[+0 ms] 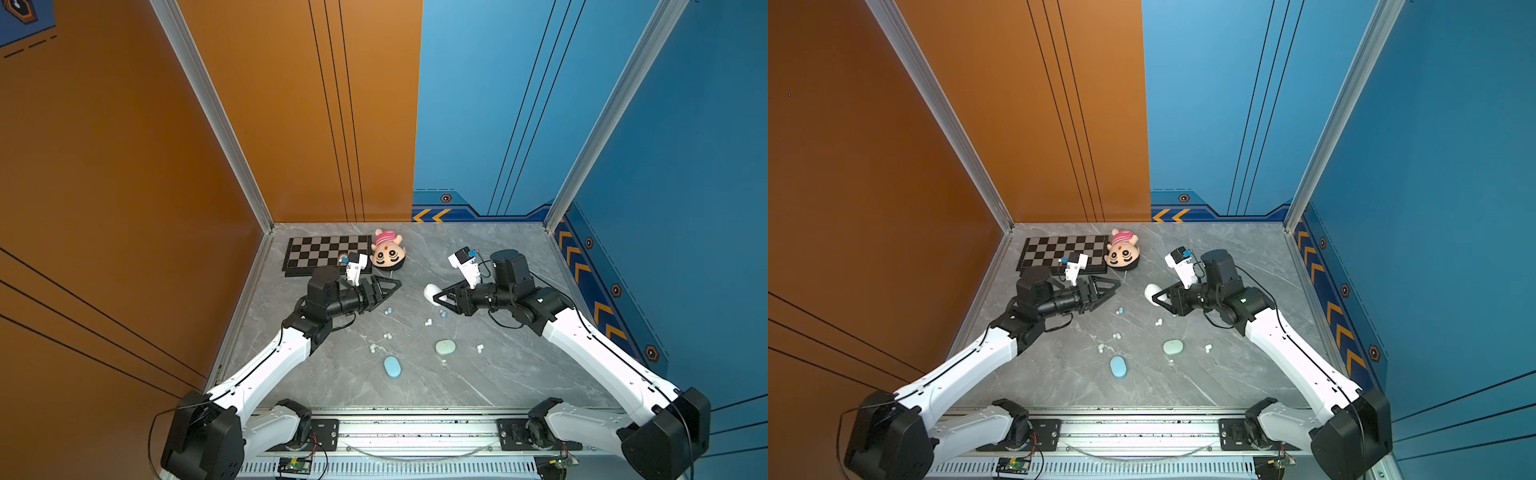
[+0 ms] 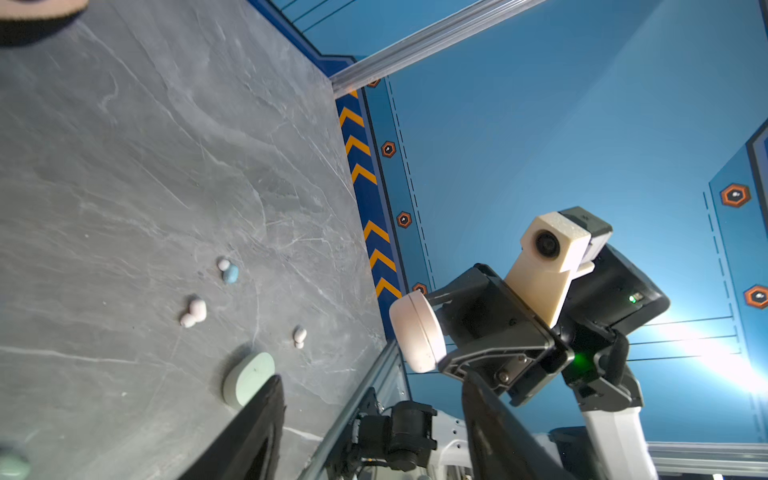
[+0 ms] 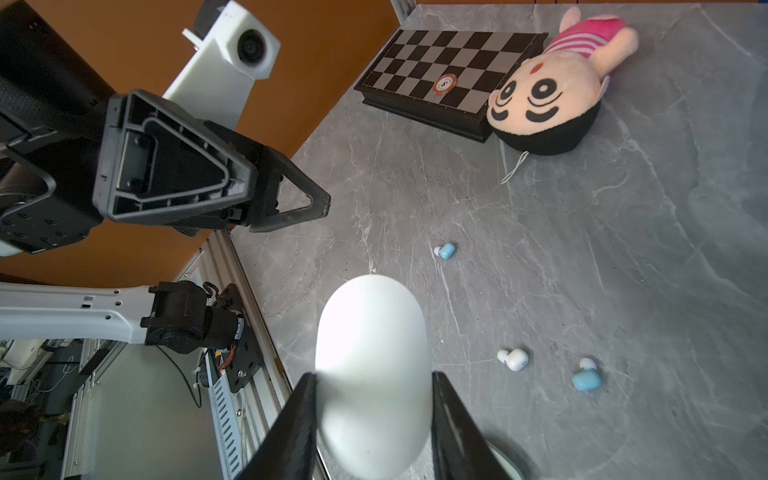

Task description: Insert the wireless bluetooth earbuds into the charging case

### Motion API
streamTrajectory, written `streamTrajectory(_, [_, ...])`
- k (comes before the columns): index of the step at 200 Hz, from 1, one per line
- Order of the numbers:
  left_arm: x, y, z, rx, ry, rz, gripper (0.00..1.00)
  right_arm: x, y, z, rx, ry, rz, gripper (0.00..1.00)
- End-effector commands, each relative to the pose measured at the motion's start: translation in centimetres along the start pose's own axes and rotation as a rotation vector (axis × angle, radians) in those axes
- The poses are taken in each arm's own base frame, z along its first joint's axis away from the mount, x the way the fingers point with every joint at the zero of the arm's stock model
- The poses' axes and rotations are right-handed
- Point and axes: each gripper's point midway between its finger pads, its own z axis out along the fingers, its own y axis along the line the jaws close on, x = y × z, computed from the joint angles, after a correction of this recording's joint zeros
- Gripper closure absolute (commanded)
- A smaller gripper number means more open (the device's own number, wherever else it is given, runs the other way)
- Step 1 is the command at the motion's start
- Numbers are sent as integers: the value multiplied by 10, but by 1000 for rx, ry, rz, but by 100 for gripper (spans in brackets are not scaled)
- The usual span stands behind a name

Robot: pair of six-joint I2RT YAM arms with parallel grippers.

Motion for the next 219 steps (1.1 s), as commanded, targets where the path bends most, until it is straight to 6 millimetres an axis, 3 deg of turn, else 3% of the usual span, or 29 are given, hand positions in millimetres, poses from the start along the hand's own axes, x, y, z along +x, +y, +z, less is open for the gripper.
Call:
streamTrajectory(1, [11,-28,-16,70,-50,486,31,-10,26,-15,-100,0,-39,71])
streamTrajectory(13, [33,-38,-23,122,-28,712,25,-11,33,-18,-147,9,-42,71])
streamTrajectory(22, [39,-35,-26,122,-19,786,23,-11,38,-20,-178,17,-44,71])
streamTrajectory(126, [85,-62,3,358,207,892,24,-2,65,-31,-298,25,-150,72])
streamTrajectory(219, [80,-64,24,391,222,880,26,17,79,-28,-316,95,-201,73])
